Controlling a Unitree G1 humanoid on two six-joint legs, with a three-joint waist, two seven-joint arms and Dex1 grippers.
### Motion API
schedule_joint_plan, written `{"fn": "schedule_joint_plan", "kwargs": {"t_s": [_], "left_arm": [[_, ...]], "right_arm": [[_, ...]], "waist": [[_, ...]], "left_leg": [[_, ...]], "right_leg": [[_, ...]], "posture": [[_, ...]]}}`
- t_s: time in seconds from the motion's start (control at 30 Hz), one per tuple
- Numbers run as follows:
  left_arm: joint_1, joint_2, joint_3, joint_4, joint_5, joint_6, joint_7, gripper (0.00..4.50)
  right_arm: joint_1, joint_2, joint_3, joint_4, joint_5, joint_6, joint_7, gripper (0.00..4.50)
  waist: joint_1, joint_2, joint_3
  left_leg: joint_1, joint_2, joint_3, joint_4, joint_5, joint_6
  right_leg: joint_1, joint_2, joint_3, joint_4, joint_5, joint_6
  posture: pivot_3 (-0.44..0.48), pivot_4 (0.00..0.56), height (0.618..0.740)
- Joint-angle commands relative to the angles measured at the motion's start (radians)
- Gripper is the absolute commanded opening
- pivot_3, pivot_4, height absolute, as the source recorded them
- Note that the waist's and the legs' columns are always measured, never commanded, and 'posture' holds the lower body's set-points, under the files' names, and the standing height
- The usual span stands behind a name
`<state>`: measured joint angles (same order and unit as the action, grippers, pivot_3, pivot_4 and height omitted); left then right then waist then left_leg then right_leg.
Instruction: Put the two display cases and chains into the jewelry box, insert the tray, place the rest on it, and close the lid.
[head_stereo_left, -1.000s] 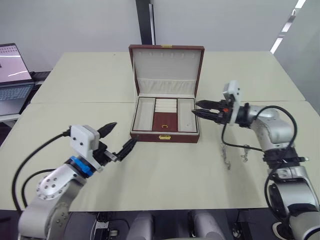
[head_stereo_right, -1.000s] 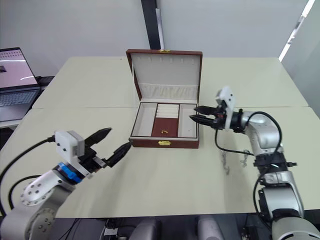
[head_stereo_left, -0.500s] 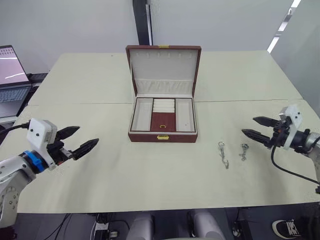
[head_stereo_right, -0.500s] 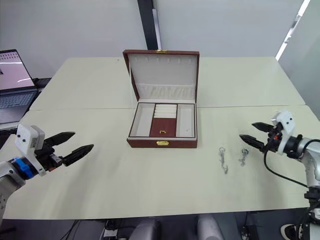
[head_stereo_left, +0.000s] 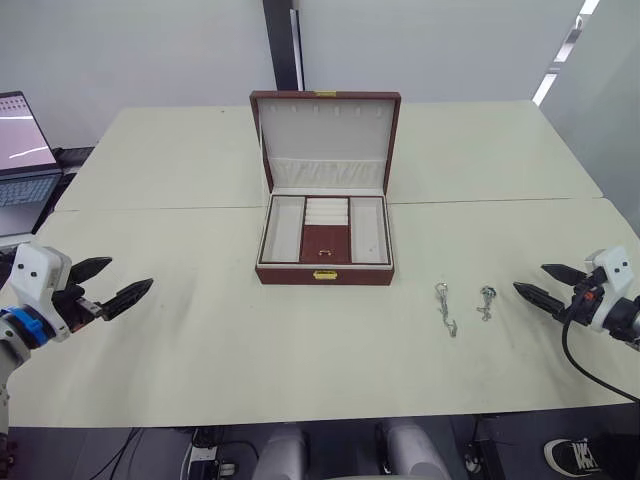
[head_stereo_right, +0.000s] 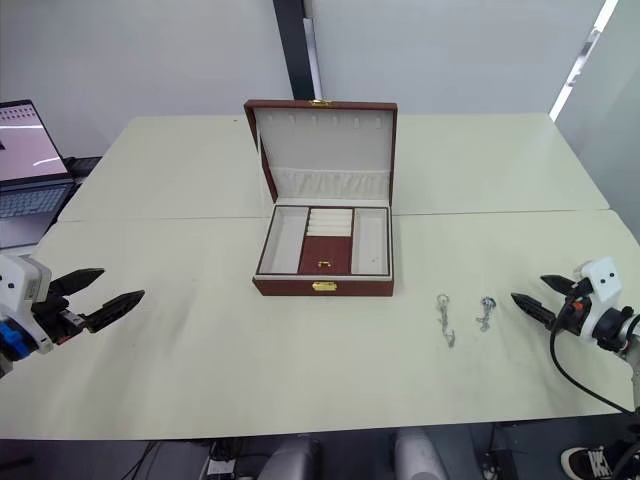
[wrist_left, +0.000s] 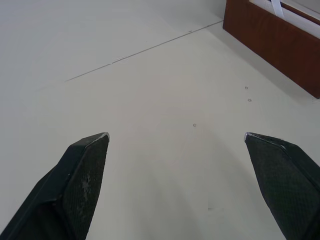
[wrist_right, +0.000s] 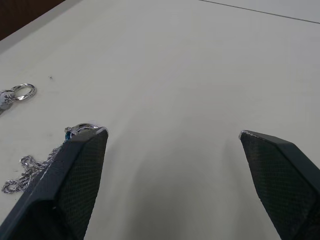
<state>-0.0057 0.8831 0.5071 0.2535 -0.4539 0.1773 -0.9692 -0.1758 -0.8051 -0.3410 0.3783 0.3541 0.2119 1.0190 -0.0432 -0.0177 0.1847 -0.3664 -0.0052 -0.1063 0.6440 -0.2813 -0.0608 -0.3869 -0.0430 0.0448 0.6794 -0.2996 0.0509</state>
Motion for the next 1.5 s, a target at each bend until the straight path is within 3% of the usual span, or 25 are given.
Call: {"fn": "schedule_joint_plan", "kwargs": {"t_s": [0.03,0.6,0.8,1.2,1.5], "left_arm": [[-0.002,-0.007,0.011,0.009,0.011,-0.034,0.004,4.50],[0.006,-0.037,0.014,0.015,0.018,-0.066,0.007,4.50],[0.008,-0.056,-0.012,-0.034,0.015,-0.067,-0.005,4.50],[0.052,-0.163,-0.269,-0.488,-0.041,0.063,-0.029,4.50],[-0.055,-0.243,-0.491,-0.571,-0.017,0.036,-0.091,4.50]], "right_arm": [[-0.001,-0.006,-0.026,-0.012,0.012,-0.022,-0.010,4.47],[-0.004,-0.013,-0.020,-0.006,0.016,-0.022,-0.008,4.47],[0.020,0.028,-0.059,-0.114,0.087,0.060,-0.058,4.47],[0.174,0.139,-0.062,-0.516,0.158,0.243,-0.279,4.47],[0.263,0.272,-0.022,-0.699,0.108,0.287,-0.492,4.47]], "waist": [[-0.001,0.000,0.000],[0.001,0.000,0.000],[0.001,0.000,0.000],[0.011,0.000,0.000],[0.012,0.000,0.000]], "left_leg": [[0.000,0.000,0.000,0.000,0.000,0.000],[0.000,0.000,-0.001,0.000,0.000,0.000],[0.000,0.000,-0.001,0.000,0.000,0.000],[-0.001,-0.001,-0.001,0.001,0.000,0.000],[0.000,-0.001,-0.001,0.001,0.000,0.000]], "right_leg": [[0.000,0.000,0.000,0.000,0.000,0.000],[0.000,0.000,0.000,0.000,0.000,0.000],[0.000,0.000,0.000,0.000,0.000,0.000],[0.001,-0.002,0.000,0.000,0.000,0.000],[0.001,0.000,0.000,0.000,0.000,0.000]], "posture": [[0.000,0.150,0.740],[0.000,0.150,0.740],[0.000,0.150,0.740],[0.000,0.150,0.740],[0.000,0.150,0.740]]}}
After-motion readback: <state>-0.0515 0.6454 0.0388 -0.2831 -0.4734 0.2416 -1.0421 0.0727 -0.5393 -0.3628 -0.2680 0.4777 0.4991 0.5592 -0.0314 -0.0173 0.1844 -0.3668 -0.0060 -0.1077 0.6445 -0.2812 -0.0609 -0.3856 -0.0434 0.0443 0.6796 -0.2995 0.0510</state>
